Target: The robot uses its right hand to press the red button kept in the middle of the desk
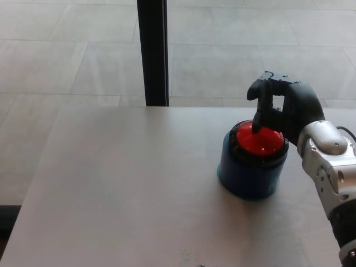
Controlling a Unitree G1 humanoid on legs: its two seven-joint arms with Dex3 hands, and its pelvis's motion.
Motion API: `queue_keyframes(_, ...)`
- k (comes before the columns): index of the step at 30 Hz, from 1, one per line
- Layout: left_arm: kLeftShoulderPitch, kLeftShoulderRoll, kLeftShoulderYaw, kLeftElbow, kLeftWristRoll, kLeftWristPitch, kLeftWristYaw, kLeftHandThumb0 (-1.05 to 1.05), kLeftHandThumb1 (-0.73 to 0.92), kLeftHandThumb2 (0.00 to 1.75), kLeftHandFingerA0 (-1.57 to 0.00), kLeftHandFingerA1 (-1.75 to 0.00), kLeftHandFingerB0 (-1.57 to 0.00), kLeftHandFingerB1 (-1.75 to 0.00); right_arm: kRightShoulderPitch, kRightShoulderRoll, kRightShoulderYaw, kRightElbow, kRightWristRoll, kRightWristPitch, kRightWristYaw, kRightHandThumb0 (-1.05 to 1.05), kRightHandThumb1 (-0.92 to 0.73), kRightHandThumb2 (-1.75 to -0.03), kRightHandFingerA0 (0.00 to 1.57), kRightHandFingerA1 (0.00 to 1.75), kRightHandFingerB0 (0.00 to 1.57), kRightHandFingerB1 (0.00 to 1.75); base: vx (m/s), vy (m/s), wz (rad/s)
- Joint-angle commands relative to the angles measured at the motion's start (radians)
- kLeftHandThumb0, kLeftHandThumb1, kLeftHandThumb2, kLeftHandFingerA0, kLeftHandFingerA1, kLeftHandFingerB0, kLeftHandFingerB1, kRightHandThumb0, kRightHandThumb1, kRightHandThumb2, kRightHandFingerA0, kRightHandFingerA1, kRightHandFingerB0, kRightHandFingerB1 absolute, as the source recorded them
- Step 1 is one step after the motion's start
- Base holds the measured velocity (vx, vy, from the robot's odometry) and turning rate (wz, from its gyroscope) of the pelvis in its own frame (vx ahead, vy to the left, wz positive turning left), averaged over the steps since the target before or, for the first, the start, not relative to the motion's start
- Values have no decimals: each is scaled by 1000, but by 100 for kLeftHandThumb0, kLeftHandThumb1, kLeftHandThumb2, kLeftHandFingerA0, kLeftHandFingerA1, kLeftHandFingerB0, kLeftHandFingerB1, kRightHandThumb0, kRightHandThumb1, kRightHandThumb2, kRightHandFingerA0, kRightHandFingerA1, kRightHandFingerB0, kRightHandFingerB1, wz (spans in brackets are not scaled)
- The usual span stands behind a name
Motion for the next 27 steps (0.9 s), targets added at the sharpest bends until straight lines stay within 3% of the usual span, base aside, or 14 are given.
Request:
queue_keyframes(1,1,15,-3,0,-9,-15,3,-44,37,112,-117,-129,-71,-97,68,23,-26,-4,17,13,1,-21,-55,-119,92,175,75,159,0,0,0)
queue_keyframes(3,-2,13,-4,0,-9,-16,3,-44,37,112,-117,-129,-71,-97,75,30,-34,-8,17,12,3,-21,-55,-119,92,175,75,159,0,0,0)
queue_keyframes(4,-2,13,-1,0,-13,-16,-4,-43,33,122,-85,-159,-60,-117,80,39,-37,-9,18,14,-1,-19,-57,-117,92,175,74,159,0,0,0)
queue_keyframes(7,-9,15,-3,-1,-12,-16,-2,-47,35,122,-99,-155,-62,-112,105,75,-45,-9,20,3,-15,-19,-55,-119,94,175,75,158,0,0,0)
queue_keyframes(8,-16,11,21,2,-37,-7,-1,-42,37,111,-118,-129,-67,-94,112,82,-42,-4,12,-6,-21,-19,-54,-120,94,175,75,159,0,0,0)
queue_keyframes(9,-20,14,-3,-1,-12,-15,1,-43,38,113,-119,-130,-68,-95,116,100,-47,11,15,-18,-31,-19,-50,-125,95,175,76,161,0,0,0)
queue_keyframes(10,-21,14,-2,-2,-14,-15,-3,-41,36,117,-90,-166,-58,-120,118,107,-48,18,13,-25,-34,-19,-51,-123,93,175,75,162,0,0,0)
queue_keyframes(16,-28,21,-5,5,-17,-6,-6,-45,33,118,-96,-164,-54,-116,138,125,-34,67,-11,-90,-36,-23,-51,-125,94,175,75,164,0,0,0)
queue_keyframes(17,-27,23,1,10,-22,-9,-14,-43,37,111,-121,-130,-70,-96,132,116,-28,77,-20,-94,-38,-23,-45,-130,95,175,78,164,0,0,0)
queue_keyframes(18,-25,23,1,6,-25,-10,-18,-43,35,116,-94,-162,-62,-115,125,111,-31,83,-18,-95,-37,-22,-47,-126,94,175,75,164,0,0,0)
queue_keyframes(19,-22,22,-13,-2,-11,-9,0,-42,35,115,-80,-160,-58,-116,117,103,-33,83,-20,-82,-43,-22,-50,-123,95,175,75,163,0,0,0)
queue_keyframes(24,-19,24,-14,1,-20,-14,-4,-45,34,116,-79,-159,-55,-117,85,51,-24,81,-44,-54,-55,-20,-55,-121,95,175,77,158,0,0,0)
queue_keyframes(27,-19,29,-15,7,-18,-2,1,-49,35,114,-97,-165,-55,-113,68,3,-33,71,-43,-45,-51,-20,-56,-119,94,175,76,159,0,0,0)
